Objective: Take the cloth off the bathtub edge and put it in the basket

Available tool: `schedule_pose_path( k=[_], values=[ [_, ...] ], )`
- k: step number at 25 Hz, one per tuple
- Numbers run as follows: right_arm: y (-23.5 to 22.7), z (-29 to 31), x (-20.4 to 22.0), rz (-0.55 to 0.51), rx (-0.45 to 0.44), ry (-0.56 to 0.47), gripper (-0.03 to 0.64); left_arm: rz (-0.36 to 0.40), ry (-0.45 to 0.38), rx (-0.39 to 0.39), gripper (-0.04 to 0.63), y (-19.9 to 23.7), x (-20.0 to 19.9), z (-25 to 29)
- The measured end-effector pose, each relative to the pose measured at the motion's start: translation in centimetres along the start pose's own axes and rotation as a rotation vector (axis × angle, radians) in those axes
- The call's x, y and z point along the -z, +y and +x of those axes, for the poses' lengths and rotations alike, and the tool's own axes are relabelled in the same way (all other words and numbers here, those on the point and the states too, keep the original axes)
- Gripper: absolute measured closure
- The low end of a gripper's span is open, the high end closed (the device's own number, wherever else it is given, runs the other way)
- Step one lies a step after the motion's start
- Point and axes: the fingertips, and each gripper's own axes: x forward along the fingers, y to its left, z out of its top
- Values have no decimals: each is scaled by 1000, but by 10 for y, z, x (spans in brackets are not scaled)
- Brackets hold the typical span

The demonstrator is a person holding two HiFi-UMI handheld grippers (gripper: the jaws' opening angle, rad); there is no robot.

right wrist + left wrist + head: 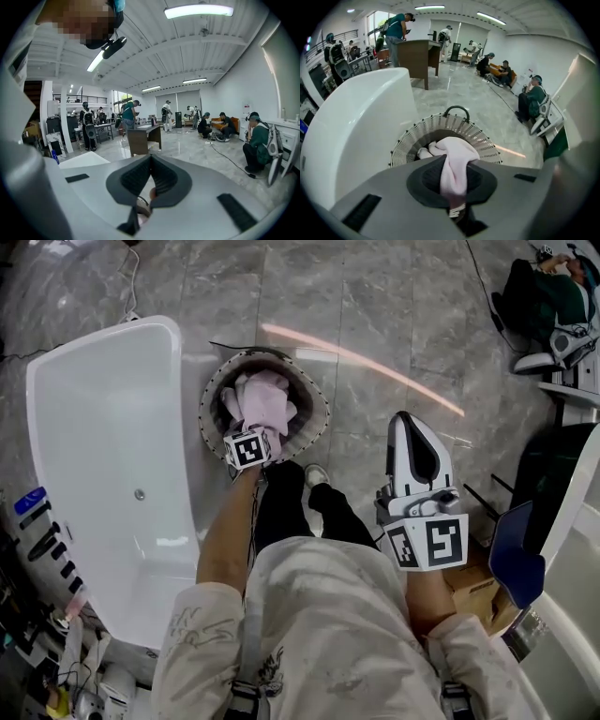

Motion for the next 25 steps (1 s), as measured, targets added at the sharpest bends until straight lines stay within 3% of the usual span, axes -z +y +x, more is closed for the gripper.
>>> schedule_pose_path(
  k=[6,9,16,25],
  values=[
    [6,1,7,2,-5,7,629,-70,59,-7,551,12,19,11],
    [13,2,4,-3,-18,1,629,-94,116,21,426,10,30,8],
    [27,-4,-3,-14,-60,-18,629,-175,64,20,400,9,31,-12],
    [50,-23,-9,-33,-154,-40,629,-248,-23,18,400,9,84,-73]
  ],
)
